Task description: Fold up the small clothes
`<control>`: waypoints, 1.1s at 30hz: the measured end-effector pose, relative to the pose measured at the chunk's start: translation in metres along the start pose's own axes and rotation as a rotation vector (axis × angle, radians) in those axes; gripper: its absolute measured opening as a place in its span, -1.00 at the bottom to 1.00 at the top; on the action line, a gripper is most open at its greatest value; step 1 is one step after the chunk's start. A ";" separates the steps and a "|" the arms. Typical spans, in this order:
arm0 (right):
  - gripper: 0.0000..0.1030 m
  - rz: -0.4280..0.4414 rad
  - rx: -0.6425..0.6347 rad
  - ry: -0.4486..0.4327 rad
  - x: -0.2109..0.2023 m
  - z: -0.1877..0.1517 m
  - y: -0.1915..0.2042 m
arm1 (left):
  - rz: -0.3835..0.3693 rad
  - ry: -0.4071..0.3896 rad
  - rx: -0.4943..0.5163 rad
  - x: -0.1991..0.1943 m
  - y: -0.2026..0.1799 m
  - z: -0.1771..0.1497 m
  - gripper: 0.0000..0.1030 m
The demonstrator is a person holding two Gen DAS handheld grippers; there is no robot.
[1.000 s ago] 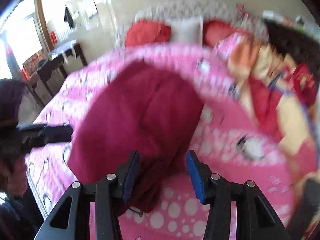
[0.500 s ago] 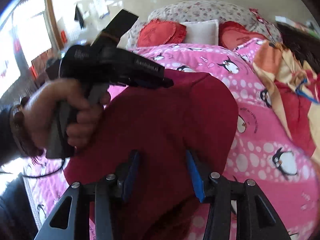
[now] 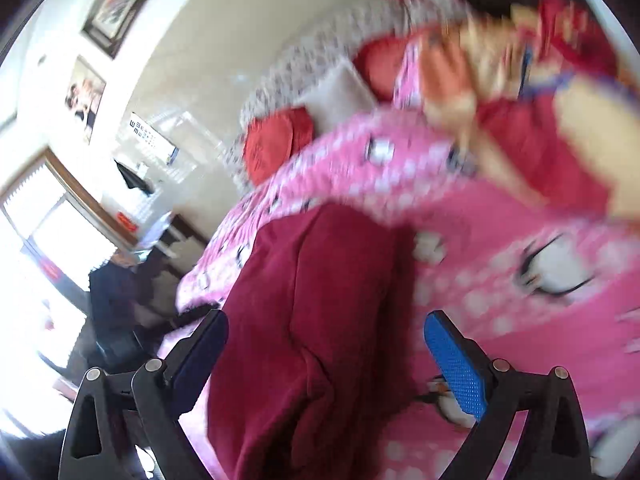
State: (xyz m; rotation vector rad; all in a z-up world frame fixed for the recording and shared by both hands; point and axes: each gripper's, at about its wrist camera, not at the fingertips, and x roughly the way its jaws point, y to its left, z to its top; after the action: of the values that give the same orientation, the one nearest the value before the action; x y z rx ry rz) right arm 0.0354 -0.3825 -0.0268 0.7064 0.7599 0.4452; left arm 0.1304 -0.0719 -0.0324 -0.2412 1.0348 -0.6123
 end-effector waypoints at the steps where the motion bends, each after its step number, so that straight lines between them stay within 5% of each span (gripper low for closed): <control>1: 0.85 0.017 0.024 0.024 0.010 0.000 -0.004 | -0.037 0.022 -0.042 0.007 0.005 -0.006 0.79; 5: 0.77 -0.053 0.129 0.070 0.040 -0.003 -0.042 | -0.086 0.012 -0.063 0.019 0.001 -0.010 0.79; 7: 0.69 -0.017 0.110 0.051 0.042 -0.001 -0.041 | -0.082 0.006 -0.046 0.022 -0.004 -0.009 0.80; 9: 0.37 0.139 0.076 0.123 0.051 -0.003 -0.031 | -0.077 0.004 -0.041 0.023 -0.004 -0.009 0.80; 11: 0.37 0.096 -0.045 0.141 0.054 -0.008 -0.018 | -0.078 -0.003 -0.054 0.024 -0.003 -0.008 0.78; 16: 0.03 0.029 0.050 0.130 0.059 -0.009 -0.017 | -0.056 -0.015 -0.095 0.016 -0.001 -0.007 0.08; 19: -0.13 0.040 -0.012 0.093 0.047 -0.006 0.018 | -0.061 -0.042 -0.081 -0.006 -0.004 -0.009 -0.12; 24: -0.14 0.135 -0.096 0.096 0.062 -0.003 0.087 | 0.008 -0.125 -0.056 -0.069 0.009 -0.009 -0.12; 29: -0.15 0.225 -0.103 0.122 0.109 -0.016 0.129 | 0.063 -0.170 -0.107 -0.116 0.060 0.003 -0.12; 33: -0.04 0.146 -0.066 0.180 0.157 -0.030 0.124 | 0.120 -0.128 -0.135 -0.099 0.099 -0.003 -0.08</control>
State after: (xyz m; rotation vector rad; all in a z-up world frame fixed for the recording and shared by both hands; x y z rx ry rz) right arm 0.1003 -0.1911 -0.0267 0.6687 0.8618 0.6703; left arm 0.1276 0.0656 -0.0075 -0.3302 0.9603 -0.4136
